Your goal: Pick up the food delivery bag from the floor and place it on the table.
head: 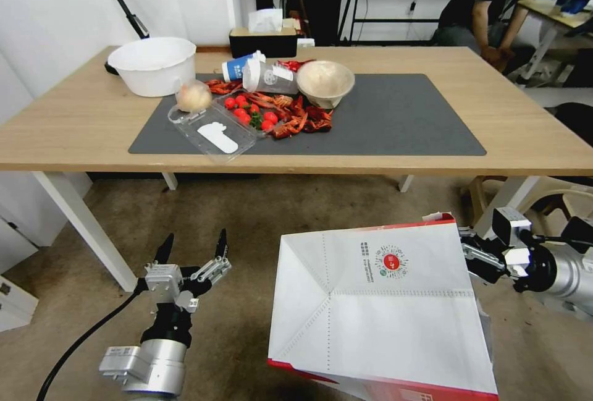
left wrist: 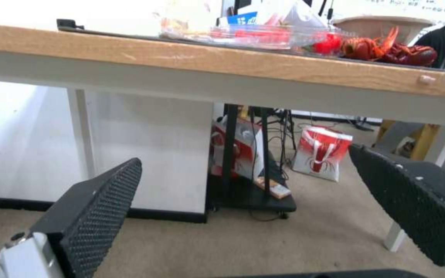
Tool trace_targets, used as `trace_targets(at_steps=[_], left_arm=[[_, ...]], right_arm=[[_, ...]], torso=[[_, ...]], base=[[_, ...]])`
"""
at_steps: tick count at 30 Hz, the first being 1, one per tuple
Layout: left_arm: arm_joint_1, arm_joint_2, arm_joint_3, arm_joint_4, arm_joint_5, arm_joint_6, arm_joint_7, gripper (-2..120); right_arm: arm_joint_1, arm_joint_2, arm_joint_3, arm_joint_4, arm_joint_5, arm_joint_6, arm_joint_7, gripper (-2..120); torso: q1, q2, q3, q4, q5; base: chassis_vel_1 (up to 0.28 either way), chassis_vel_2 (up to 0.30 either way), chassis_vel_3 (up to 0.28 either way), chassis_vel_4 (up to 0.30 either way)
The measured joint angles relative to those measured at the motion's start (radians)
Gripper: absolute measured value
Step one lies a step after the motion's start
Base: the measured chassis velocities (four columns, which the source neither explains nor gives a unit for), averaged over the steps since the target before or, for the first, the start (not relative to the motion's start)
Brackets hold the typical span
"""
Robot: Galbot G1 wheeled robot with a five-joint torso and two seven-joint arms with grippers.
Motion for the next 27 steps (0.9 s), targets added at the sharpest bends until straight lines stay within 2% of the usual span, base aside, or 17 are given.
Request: trace_targets(at_steps=[2,3,4,8,27], left_arm=[[0.003,0.004,0.000,-0.005,0.000,0.000,0.000,100],[0.003,0.004,0.000,-0.005,0.000,0.000,0.000,100],[0.007,0.002,0.000,-0.008,0.008,0.000,0.000,100],[0.009,0.000,0.002,-0.012,0.011,0.000,0.000,100],[0.008,0.002,0.004,-0.010,0.011,0.001,0.002,100]], right_arm=[[-0.005,-0.003,0.004,0.002,0.000,0.002,-0.001,0],[-0.005,-0.003,0.004,0.002,0.000,0.002,-0.001,0],[-0.006,-0.005,0.005,0.004,0.003,0.002,-0.001,0],[-0.005,-0.006,0.005,0.008,0.006,0.002,-0.001,0],[-0.008,0.003,0.006,0.018,0.001,0.005,0.004,0]], torso=[[0.011,0.028,0.017,0.0000,0.0000],[0.011,0.028,0.017,0.0000,0.0000],[0.019,0.050,0.030,0.0000,0.0000],[0.029,0.076,0.046,0.0000,0.0001],[0.069,0.173,0.104,0.0000,0.0000]], base=[[0.000,0.000,0.000,0.000],[0.000,0.000,0.000,0.000],[0.000,0.000,0.000,0.000],[0.000,0.000,0.000,0.000],[0.000,0.000,0.000,0.000]])
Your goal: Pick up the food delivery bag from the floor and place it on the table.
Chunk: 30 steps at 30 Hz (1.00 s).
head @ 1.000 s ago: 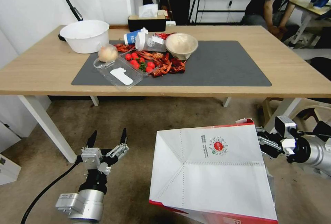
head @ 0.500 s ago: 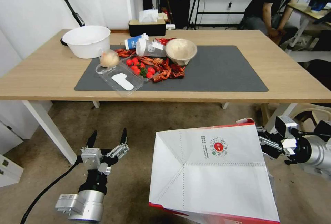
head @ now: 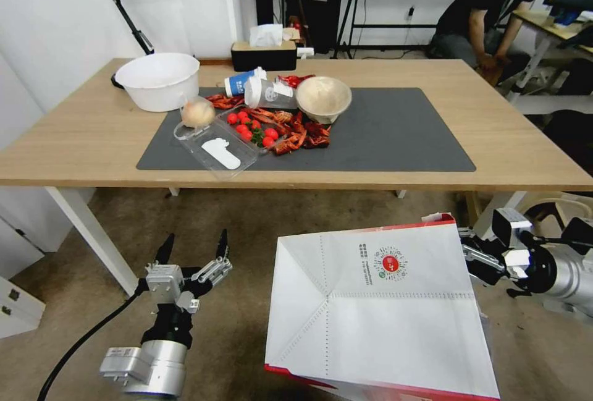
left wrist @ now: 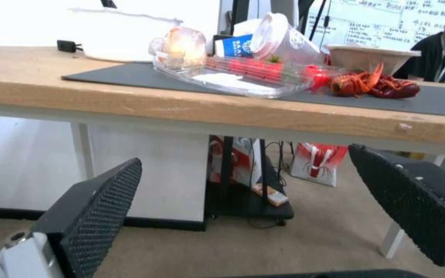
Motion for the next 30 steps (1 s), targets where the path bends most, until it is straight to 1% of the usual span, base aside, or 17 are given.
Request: trace_targets(at_steps=[6,10,14,20,21,22,30], left_arm=[[-0.002,0.002,-0.001,0.001,0.000,0.001,0.000,100],[-0.003,0.002,-0.001,0.001,0.000,0.002,0.000,100],[-0.001,0.001,0.000,0.001,0.000,0.002,0.000,100],[0.000,0.005,0.000,-0.001,-0.001,0.003,0.001,100],[0.000,0.005,0.000,-0.002,0.000,0.003,0.001,100],[0.000,0.005,0.000,-0.002,0.000,0.003,0.001,100],[0.005,0.000,0.002,-0.007,0.000,0.003,0.002,100]], right_arm=[[0.001,-0.003,0.000,0.001,0.001,0.000,0.001,0],[0.001,-0.004,0.000,0.001,0.002,0.000,0.001,0],[-0.003,-0.003,0.000,0.004,0.003,0.000,0.001,0],[-0.007,-0.002,0.003,0.006,0.003,0.000,0.002,0],[-0.008,-0.002,0.004,0.008,0.003,0.000,0.002,0],[-0.008,-0.002,0.004,0.008,0.003,0.000,0.002,0],[-0.012,-0.006,0.012,0.011,0.005,0.000,0.002,0]], torso=[[0.011,0.028,0.017,0.0000,0.0000],[0.016,0.040,0.024,0.0000,0.0000],[0.026,0.063,0.037,0.0000,0.0000],[0.034,0.082,0.048,0.0000,0.0000],[0.038,0.092,0.054,0.0000,0.0000],[0.038,0.092,0.054,0.0000,0.0000],[0.056,0.134,0.077,0.0000,0.0000]], base=[[0.000,0.000,0.000,0.000],[0.000,0.000,0.000,0.000],[0.000,0.000,0.000,0.000],[0.000,0.000,0.000,0.000],[0.000,0.000,0.000,0.000],[0.000,0.000,0.000,0.000],[0.000,0.000,0.000,0.000]])
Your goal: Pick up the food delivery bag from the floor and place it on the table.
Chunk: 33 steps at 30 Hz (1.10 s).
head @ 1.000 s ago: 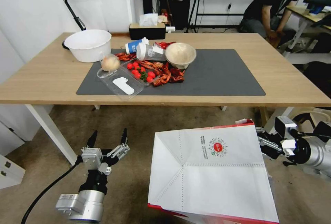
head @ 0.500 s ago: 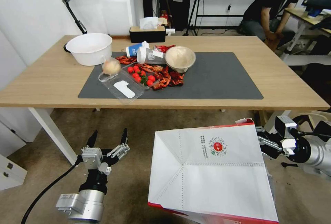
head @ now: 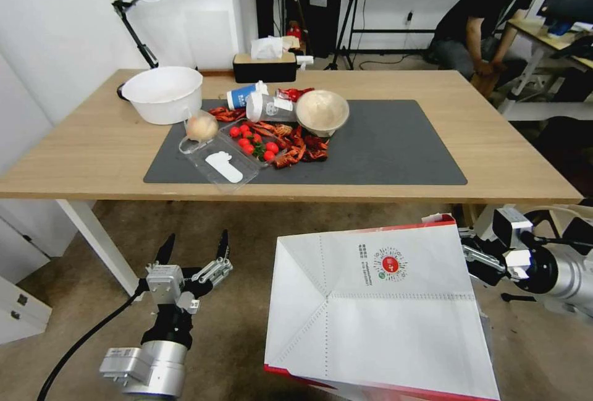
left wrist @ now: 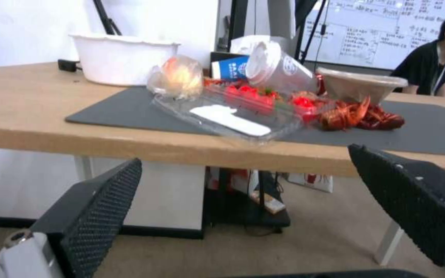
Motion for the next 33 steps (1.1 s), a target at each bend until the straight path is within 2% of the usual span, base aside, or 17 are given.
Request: trace_targets(at_steps=[8,19,33], left_arm=[[-0.001,0.002,0.000,-0.002,0.000,0.000,0.001,100],[-0.008,0.005,0.001,0.004,0.000,0.005,0.001,100],[-0.010,0.009,0.001,0.003,-0.004,0.013,0.002,100]], right_arm=[[-0.002,0.001,0.001,0.000,0.000,0.001,0.000,0],[0.001,0.001,0.000,-0.005,0.000,0.002,0.001,0],[0.006,-0.003,-0.006,-0.009,0.000,0.002,0.002,0]], torso=[[0.014,0.034,0.020,0.0000,0.0000],[0.025,0.059,0.035,0.0000,0.0000],[0.051,0.120,0.069,0.0000,0.0000]], base=[[0.000,0.000,0.000,0.000],[0.000,0.000,0.000,0.000],[0.000,0.000,0.000,0.000]])
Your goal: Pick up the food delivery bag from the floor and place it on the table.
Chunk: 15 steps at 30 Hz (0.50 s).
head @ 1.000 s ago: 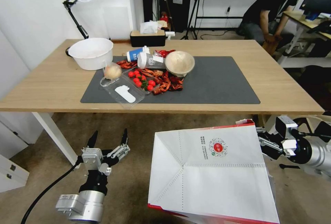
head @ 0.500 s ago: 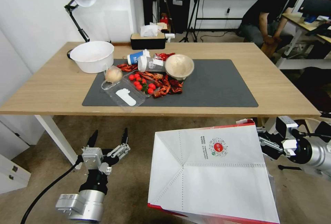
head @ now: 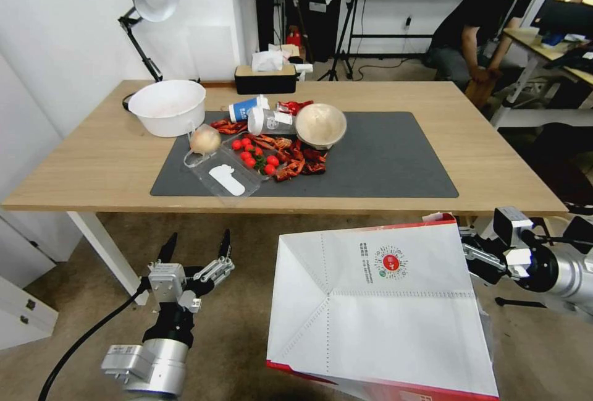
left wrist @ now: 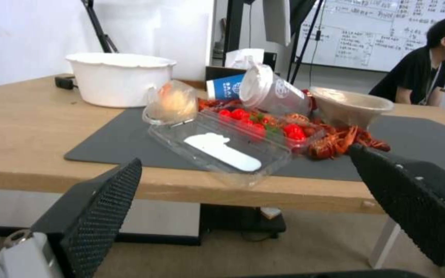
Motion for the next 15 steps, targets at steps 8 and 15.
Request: trace_targets(at_steps=[8,15], left_arm=[[0.004,0.001,0.000,-0.006,0.000,0.000,0.000,100],[0.003,0.002,0.000,-0.006,0.001,0.003,0.001,100]], right_arm=[[-0.004,-0.004,0.001,0.003,0.000,0.000,0.001,0],[-0.003,-0.005,0.002,0.002,0.001,0.001,0.001,0]], torso=[[0.020,0.046,0.026,0.0000,0.0000],[0.039,0.089,0.050,0.0000,0.0000]], base=[[0.000,0.000,0.000,0.000],[0.000,0.000,0.000,0.000]])
